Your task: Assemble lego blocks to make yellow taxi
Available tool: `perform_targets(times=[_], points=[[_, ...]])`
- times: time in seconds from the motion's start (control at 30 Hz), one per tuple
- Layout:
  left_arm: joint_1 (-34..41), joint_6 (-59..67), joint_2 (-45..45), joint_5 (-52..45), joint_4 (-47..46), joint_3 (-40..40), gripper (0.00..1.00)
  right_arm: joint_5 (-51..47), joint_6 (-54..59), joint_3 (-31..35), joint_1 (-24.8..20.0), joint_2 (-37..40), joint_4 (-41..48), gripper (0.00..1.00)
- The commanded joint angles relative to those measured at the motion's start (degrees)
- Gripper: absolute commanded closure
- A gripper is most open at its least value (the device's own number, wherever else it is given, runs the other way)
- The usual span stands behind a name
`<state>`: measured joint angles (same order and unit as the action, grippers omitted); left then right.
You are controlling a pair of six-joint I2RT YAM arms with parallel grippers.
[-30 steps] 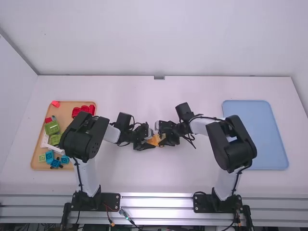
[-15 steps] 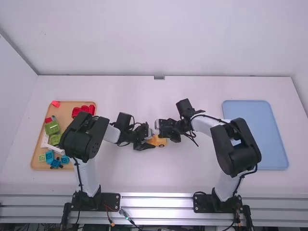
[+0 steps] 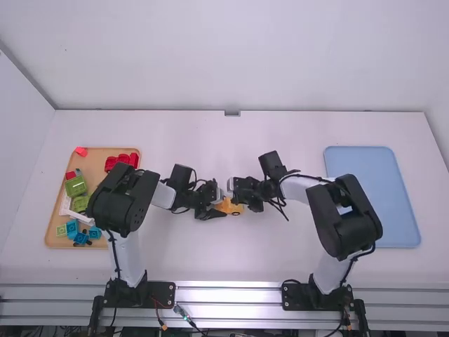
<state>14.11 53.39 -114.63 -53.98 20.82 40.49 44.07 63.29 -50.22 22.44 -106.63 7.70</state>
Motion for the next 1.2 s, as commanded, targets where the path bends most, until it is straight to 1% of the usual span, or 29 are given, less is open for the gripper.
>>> perform_targets(times=[0.0,0.17,0.27,0.33,0.37,0.5,0.57,0.67,0.77,0.93,0.97,1.0,1.03,1.07,1.17], points=[[-0.2,-1.1,-0.6,2.6,-0.6,-0.6,0.44,-3.5,-1.3,2.5,-0.3,0.1,1.4,1.0],[-0.2,-1.1,-0.6,2.6,-0.6,-0.6,0.44,-8.2,-5.4,3.4,0.5,-0.7,-0.2,1.0],[-0.2,-1.1,-0.6,2.4,-0.5,-0.6,0.45,-8.4,-4.5,3.1,1.4,-2.4,-0.2,1.0],[-0.2,-1.1,-0.6,2.5,-0.4,-0.6,0.45,-9.0,-5.0,2.8,1.7,-3.3,0.1,1.0],[-0.2,-1.1,-0.6,2.5,-0.4,-0.6,0.45,-9.9,-6.6,2.0,1.7,-5.0,0.4,1.0],[-0.2,-1.1,-0.6,2.6,-0.4,-0.6,0.46,-9.1,-7.1,0.0,1.5,-8.6,0.4,1.0],[-0.2,-1.1,-0.6,2.6,-0.5,-0.6,0.46,-8.3,-7.1,-0.7,1.5,-8.9,0.6,1.0],[-0.2,-1.1,-0.6,2.6,-0.4,-0.6,0.46,-4.9,-3.9,-2.8,1.1,-7.6,2.5,1.0],[-0.2,-1.1,-0.6,2.6,0.2,-0.6,0.46,0.0,0.1,-5.6,-0.5,-4.8,3.6,1.0],[-0.2,-1.1,-0.6,2.7,1.1,-0.6,0.45,5.3,-0.3,-8.0,-3.1,1.1,3.5,1.0],[-0.2,-1.1,-0.6,2.6,1.1,-0.6,0.45,5.7,-0.8,-8.1,-3.6,1.9,3.7,0.96],[-0.2,-1.1,-0.6,2.6,1.1,-0.6,0.44,5.7,-3.0,-8.3,-4.8,3.4,3.4,0.67],[-0.2,-1.1,-0.6,2.6,1.1,-0.6,0.44,5.4,-4.5,-8.3,-5.3,4.2,3.4,0.51],[-0.2,-1.1,-0.6,2.6,1.2,-0.6,0.44,5.0,-6.3,-8.2,-5.9,5.1,3.7,0.01],[-0.2,-1.1,-0.6,2.6,2.0,-0.6,0.44,2.1,-10.9,-8.2,-7.5,7.6,5.6,0.01]])
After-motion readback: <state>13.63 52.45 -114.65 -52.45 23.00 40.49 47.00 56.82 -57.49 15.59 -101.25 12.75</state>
